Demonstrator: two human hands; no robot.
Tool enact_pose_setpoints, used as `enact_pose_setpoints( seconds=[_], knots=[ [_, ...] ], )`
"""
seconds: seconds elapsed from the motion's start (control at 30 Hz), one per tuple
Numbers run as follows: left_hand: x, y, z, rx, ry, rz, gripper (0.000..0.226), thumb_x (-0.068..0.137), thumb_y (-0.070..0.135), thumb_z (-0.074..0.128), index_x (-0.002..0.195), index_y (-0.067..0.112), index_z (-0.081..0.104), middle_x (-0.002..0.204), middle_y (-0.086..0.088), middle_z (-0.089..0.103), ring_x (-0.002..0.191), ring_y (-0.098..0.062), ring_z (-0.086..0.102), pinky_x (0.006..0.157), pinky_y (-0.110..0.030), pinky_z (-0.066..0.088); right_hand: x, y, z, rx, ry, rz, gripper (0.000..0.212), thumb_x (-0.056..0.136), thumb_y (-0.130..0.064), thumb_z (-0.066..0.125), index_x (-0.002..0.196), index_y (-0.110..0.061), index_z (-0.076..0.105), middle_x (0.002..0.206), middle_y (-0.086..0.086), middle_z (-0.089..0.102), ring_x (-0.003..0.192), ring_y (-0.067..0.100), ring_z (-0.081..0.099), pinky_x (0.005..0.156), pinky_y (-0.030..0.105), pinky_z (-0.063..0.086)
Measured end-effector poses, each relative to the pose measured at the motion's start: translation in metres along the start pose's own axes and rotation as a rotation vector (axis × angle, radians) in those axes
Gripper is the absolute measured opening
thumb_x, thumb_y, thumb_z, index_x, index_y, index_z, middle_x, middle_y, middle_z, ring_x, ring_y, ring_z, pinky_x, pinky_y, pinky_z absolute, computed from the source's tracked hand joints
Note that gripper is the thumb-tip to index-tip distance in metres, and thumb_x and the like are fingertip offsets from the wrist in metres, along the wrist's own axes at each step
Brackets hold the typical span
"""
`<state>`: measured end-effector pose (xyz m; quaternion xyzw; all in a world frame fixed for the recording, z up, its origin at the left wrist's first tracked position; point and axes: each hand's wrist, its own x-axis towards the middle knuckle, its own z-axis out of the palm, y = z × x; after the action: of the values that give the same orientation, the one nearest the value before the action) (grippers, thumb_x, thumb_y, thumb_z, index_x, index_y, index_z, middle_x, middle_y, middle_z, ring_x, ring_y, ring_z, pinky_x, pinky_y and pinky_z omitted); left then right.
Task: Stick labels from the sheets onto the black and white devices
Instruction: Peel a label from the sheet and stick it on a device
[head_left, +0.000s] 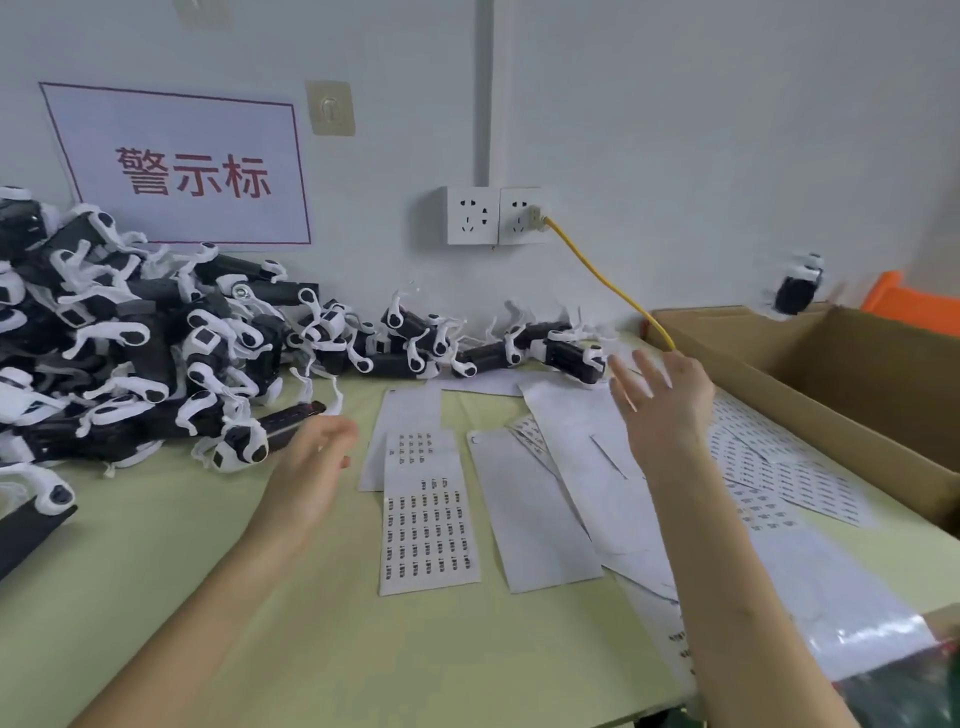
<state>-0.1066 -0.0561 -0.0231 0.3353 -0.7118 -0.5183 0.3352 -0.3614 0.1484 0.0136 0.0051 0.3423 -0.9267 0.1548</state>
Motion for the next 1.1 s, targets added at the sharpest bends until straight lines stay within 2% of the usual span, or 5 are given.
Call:
enact_pose_setpoints(
  seconds=[0.13, 0.33, 0.57, 0.8, 1.1],
  knots=[
    [0.008, -0.015, -0.008, 0.620, 0.126, 0.196, 0.044, 0.093, 0.022, 0.068, 0.135, 0.013, 0.057, 0.141, -0.009, 0.053, 0.132, -0.031, 0.045, 0.107, -0.045, 0.037, -0.014, 0.028, 0.013, -0.296, -0.018, 0.137, 0.024, 0.100, -0.016, 0.051, 0.120, -0.013, 0.064, 0.106, 0.004, 0.077, 0.083, 0.022, 0.076, 0.078, 0.030, 0.053],
    [0.019, -0.027, -0.030, 0.966, 0.274, 0.198, 0.070, 0.087, 0.026, 0.072, 0.149, 0.012, 0.043, 0.161, -0.010, 0.034, 0.149, -0.030, 0.026, 0.113, -0.056, 0.029, -0.033, 0.053, 0.023, -0.788, -0.292, -0.151, 0.025, 0.095, -0.009, 0.053, 0.099, -0.026, 0.071, 0.099, 0.001, 0.071, 0.059, 0.007, 0.066, 0.063, 0.024, 0.049],
    [0.033, -0.030, -0.056, 0.865, 0.322, 0.149, 0.055, 0.088, 0.019, 0.071, 0.138, 0.012, 0.051, 0.133, -0.011, 0.047, 0.111, -0.040, 0.056, 0.081, -0.047, 0.045, -0.040, 0.076, 0.021, -0.992, -0.482, -0.276, 0.020, 0.095, -0.015, 0.055, 0.099, -0.025, 0.071, 0.106, 0.000, 0.067, 0.063, 0.009, 0.067, 0.066, 0.029, 0.046],
    [0.034, -0.030, -0.061, 0.719, 0.260, 0.309, 0.020, 0.086, 0.001, 0.070, 0.100, 0.015, 0.073, 0.084, 0.004, 0.056, 0.087, -0.025, 0.058, 0.081, -0.035, 0.042, -0.043, 0.082, 0.022, -1.119, -0.547, -0.304, 0.018, 0.097, -0.012, 0.055, 0.103, -0.022, 0.070, 0.104, -0.001, 0.069, 0.065, 0.009, 0.068, 0.066, 0.032, 0.050],
    [0.002, 0.002, -0.024, 0.372, -0.006, 0.430, 0.033, 0.091, -0.002, 0.060, 0.077, 0.025, 0.069, 0.045, 0.009, 0.035, 0.046, -0.010, 0.032, 0.050, -0.018, 0.030, -0.067, 0.096, 0.023, -1.330, -1.077, -0.163, 0.016, 0.102, -0.038, 0.059, 0.115, -0.034, 0.067, 0.106, -0.010, 0.069, 0.093, 0.010, 0.069, 0.080, 0.026, 0.053]
  ],
)
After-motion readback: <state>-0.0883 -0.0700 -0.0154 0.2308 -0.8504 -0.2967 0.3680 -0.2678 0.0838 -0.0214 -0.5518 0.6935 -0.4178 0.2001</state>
